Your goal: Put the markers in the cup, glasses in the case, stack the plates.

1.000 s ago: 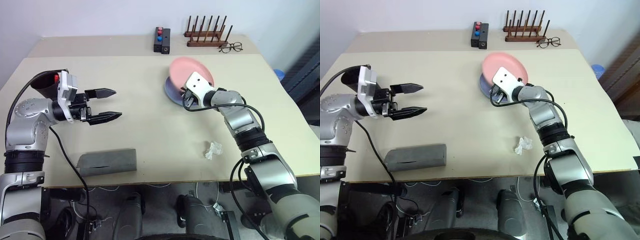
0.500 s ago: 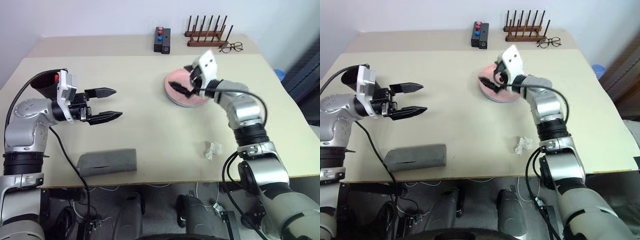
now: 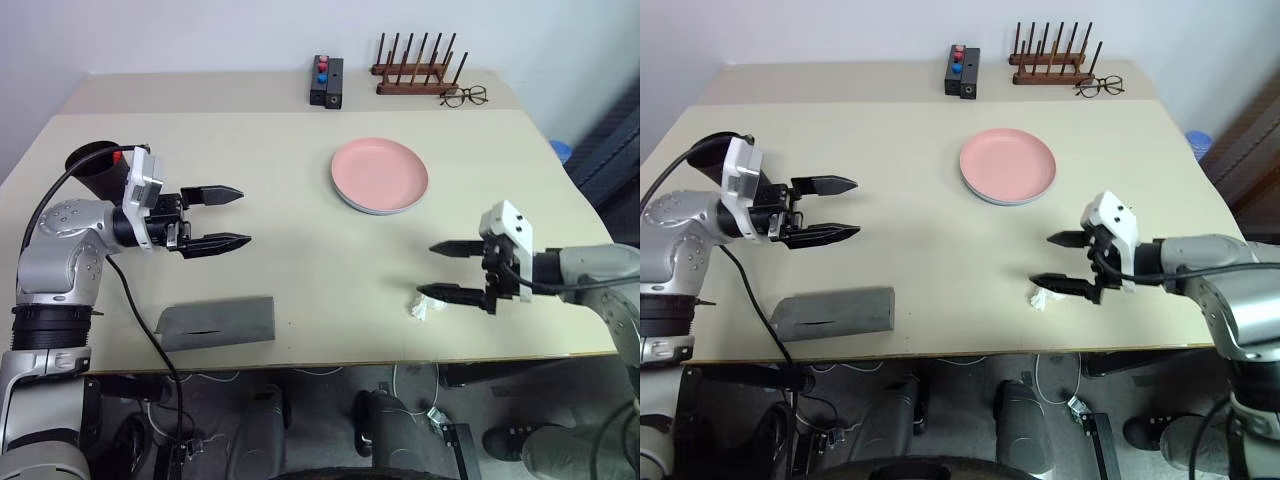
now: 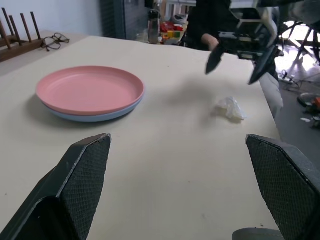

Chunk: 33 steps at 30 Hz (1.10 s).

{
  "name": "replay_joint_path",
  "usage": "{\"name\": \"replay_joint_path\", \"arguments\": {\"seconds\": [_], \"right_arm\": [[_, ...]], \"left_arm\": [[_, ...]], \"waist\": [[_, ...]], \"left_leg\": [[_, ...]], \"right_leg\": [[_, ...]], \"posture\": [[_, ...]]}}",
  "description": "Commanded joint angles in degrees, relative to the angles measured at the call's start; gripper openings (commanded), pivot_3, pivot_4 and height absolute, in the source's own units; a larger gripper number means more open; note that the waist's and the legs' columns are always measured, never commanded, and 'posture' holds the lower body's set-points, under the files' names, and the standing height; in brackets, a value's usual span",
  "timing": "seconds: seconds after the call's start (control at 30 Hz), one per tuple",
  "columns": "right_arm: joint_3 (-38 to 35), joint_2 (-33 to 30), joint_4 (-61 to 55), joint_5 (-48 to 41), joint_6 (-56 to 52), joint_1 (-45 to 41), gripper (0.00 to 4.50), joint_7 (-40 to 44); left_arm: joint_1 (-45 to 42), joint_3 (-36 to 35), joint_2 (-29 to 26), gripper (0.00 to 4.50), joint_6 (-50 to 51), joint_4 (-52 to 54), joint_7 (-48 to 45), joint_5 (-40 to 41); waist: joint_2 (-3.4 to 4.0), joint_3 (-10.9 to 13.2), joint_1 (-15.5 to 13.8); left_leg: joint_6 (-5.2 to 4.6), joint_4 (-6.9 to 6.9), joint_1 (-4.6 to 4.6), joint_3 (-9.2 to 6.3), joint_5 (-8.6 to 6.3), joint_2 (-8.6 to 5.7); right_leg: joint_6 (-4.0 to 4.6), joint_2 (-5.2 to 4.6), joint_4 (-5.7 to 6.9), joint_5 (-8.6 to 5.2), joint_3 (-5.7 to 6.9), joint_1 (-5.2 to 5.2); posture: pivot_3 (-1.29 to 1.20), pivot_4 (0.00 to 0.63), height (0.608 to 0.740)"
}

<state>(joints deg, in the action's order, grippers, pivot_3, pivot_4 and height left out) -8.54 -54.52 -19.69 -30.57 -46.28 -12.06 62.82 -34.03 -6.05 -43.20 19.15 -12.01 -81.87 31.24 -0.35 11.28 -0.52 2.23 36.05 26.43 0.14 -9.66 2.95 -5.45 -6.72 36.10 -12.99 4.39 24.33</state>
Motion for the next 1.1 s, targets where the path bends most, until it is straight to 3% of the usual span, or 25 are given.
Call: {"name": "replay_joint_path", "arguments": {"seconds": [0.03,0.27,0.3,0.37,0.6,0.83,1.03,1.1], "right_arm": [[-1.1,-1.0,-1.7,1.5,1.6,2.7,4.49,-2.1],[4.5,2.4,1.8,7.6,8.4,5.7,4.49,-6.5],[4.5,3.4,2.4,7.2,8.1,5.2,4.25,-7.1],[6.4,2.8,4.2,9.7,10.0,5.1,3.73,-7.0],[6.7,7.1,8.3,8.5,10.4,-3.9,0.12,-8.5],[5.9,22.4,23.5,10.2,16.8,-26.6,0.05,-18.5],[12.2,27.8,51.9,23.9,36.2,-42.3,0.05,-25.1],[14.3,27.8,62.9,28.6,41.4,-45.6,0.58,-27.9]], "left_arm": [[-2.3,0.1,-0.1,4.50,-2.0,-1.2,-1.1,-0.8],[-3.6,0.5,-0.1,4.50,-2.1,-2.7,-1.8,-1.5],[-3.7,0.4,-0.3,4.50,-2.1,-2.9,-1.9,-1.5],[-3.7,0.0,-0.8,4.50,-2.0,-3.0,-1.9,-1.7],[-2.6,-0.6,-1.0,4.50,-1.6,-1.6,-1.0,-1.2],[-2.5,-0.7,0.7,4.50,-2.9,-1.4,1.4,-1.6],[-0.4,-0.8,1.0,4.50,-1.6,1.2,2.3,-0.9],[0.6,-1.5,1.2,4.50,-1.9,2.4,3.6,-0.8]], "waist": [[-0.01,0.0,-0.2],[-0.02,0.0,-0.2],[-0.02,0.0,-0.2],[-0.03,0.0,-0.1],[-0.03,0.0,0.1],[0.00,0.0,0.3],[0.01,0.0,0.1],[0.01,0.0,0.0]], "left_leg": [[0.00,0.02,0.00,0.00,0.00,0.00],[0.00,0.02,0.02,0.00,0.00,-0.01],[0.00,0.01,0.02,0.00,0.00,-0.01],[0.00,0.02,0.02,0.00,0.00,-0.01],[0.00,0.03,0.01,0.00,0.00,-0.01],[0.00,0.01,0.00,0.00,0.01,-0.01],[0.00,-0.10,0.05,-0.01,0.02,-0.03],[0.00,-0.13,0.06,-0.01,0.02,-0.05]], "right_leg": [[0.00,-0.01,-0.01,0.00,0.00,0.00],[0.00,-0.01,-0.03,0.00,0.00,0.00],[0.00,-0.01,-0.03,0.00,0.00,0.00],[0.00,-0.01,-0.03,0.00,0.00,0.00],[0.01,0.00,-0.02,0.01,0.00,0.00],[-0.03,0.02,0.05,0.04,0.00,0.02],[-0.27,0.03,0.02,0.11,0.00,0.04],[-0.28,0.03,0.01,0.10,0.00,0.04]], "posture": [[0.00,0.150,0.740],[0.00,0.150,0.740],[0.00,0.150,0.740],[0.00,0.150,0.740],[0.00,0.150,0.740],[0.00,0.150,0.740],[0.00,0.150,0.740],[0.00,0.150,0.740]]}}
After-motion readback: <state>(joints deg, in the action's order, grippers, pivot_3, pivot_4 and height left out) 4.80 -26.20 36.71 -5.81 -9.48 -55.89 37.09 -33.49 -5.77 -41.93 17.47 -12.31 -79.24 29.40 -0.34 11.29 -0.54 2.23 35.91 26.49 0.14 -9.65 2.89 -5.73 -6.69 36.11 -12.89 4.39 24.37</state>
